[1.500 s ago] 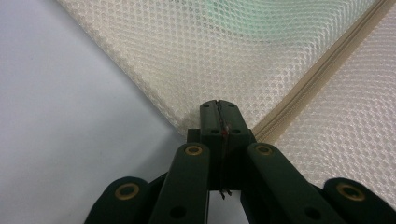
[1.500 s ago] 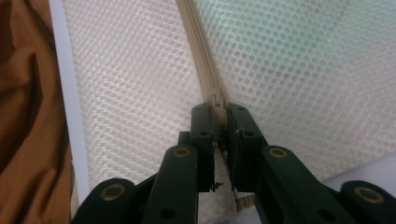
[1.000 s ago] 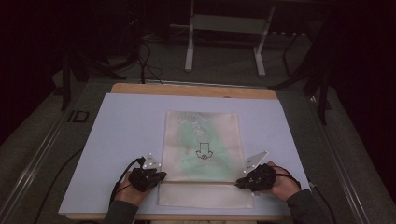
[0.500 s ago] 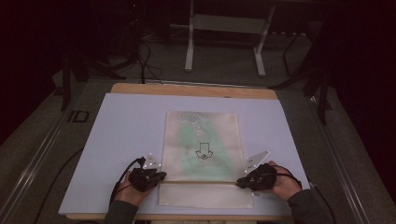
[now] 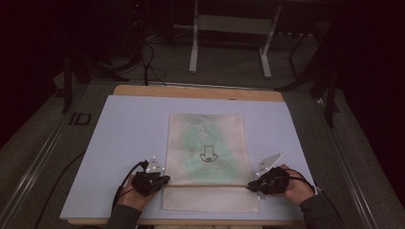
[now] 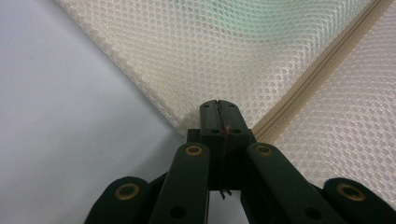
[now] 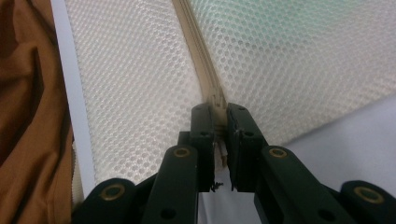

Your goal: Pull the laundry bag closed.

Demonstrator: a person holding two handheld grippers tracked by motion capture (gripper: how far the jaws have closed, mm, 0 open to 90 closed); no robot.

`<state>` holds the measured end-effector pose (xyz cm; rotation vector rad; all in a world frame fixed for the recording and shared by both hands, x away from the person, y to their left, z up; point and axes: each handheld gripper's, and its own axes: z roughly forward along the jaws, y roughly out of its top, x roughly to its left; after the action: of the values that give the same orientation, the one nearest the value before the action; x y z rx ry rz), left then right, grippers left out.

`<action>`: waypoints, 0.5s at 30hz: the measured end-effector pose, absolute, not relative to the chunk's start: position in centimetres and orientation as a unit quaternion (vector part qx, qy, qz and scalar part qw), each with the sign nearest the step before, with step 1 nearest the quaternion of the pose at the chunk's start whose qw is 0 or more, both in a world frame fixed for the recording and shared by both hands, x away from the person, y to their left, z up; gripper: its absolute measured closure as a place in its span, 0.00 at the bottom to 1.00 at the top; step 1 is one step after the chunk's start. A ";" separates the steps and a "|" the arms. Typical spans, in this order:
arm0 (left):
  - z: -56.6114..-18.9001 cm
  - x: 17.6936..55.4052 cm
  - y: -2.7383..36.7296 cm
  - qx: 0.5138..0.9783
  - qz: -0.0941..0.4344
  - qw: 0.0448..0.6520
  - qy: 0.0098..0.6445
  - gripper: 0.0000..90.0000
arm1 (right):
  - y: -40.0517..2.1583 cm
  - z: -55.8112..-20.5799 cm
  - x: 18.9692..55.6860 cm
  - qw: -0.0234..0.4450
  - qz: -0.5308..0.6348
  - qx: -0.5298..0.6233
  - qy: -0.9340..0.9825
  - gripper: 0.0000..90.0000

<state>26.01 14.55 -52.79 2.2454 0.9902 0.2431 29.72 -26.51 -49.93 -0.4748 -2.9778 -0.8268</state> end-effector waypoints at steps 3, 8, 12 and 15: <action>-52.8 26.0 14.5 0.859 0.095 0.331 0.379 0.99 | -26.8 -49.9 29.7 0.007 -0.262 -0.155 -0.952 0.92; -52.8 26.0 14.5 0.859 0.094 0.332 0.379 0.99 | -27.2 -50.0 29.7 0.009 -0.270 -0.159 -0.950 0.92; -52.8 26.0 14.6 0.858 0.093 0.333 0.380 0.99 | -27.3 -50.1 29.6 0.009 -0.280 -0.162 -0.946 0.91; -52.8 25.9 14.6 0.858 0.095 0.333 0.380 0.99 | -27.5 -50.4 29.4 0.010 -0.293 -0.170 -0.941 0.90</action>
<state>25.93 14.57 -52.83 2.2398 0.9933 0.2478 29.42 -27.53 -50.35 -0.5308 -2.9374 -0.9142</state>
